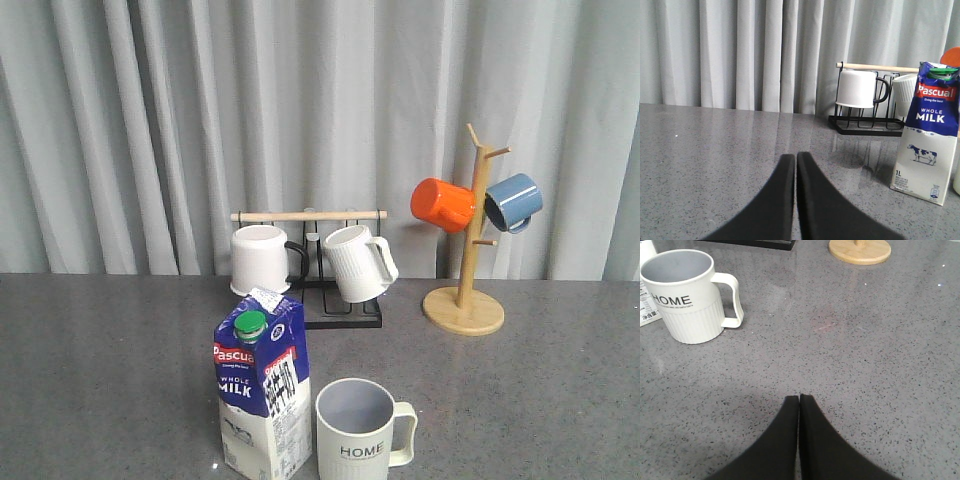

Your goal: Place milk next to cup

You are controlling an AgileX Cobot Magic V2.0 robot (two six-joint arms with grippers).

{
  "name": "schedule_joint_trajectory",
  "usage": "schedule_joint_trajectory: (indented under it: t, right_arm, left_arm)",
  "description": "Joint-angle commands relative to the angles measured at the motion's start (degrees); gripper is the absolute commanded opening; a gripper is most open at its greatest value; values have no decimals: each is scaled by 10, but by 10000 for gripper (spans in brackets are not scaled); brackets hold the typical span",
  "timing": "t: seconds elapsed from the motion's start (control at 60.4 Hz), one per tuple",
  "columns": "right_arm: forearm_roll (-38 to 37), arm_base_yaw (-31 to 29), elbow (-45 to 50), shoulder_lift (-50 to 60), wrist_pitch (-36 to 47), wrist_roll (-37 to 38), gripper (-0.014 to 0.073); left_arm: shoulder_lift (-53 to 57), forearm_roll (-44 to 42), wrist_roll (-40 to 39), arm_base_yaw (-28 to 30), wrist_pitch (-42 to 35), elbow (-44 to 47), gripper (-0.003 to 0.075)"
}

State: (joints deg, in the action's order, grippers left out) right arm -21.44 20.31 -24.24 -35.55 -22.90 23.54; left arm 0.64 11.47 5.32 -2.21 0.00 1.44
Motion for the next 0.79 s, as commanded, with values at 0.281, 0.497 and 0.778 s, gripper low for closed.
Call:
schedule_joint_trajectory:
  t: [0.281,0.497,0.778]
  right_arm:
    - [-12,-3,-16,-4,36,0,-5]
    - [-12,-3,-16,-4,36,0,-5]
    - [-12,-3,-16,-4,36,0,-5]
  left_arm:
    - [1,-93,-90,1,-42,14,-8]
    - [1,-150,-169,1,-41,14,-8]
    - [1,-150,-169,1,-41,14,-8]
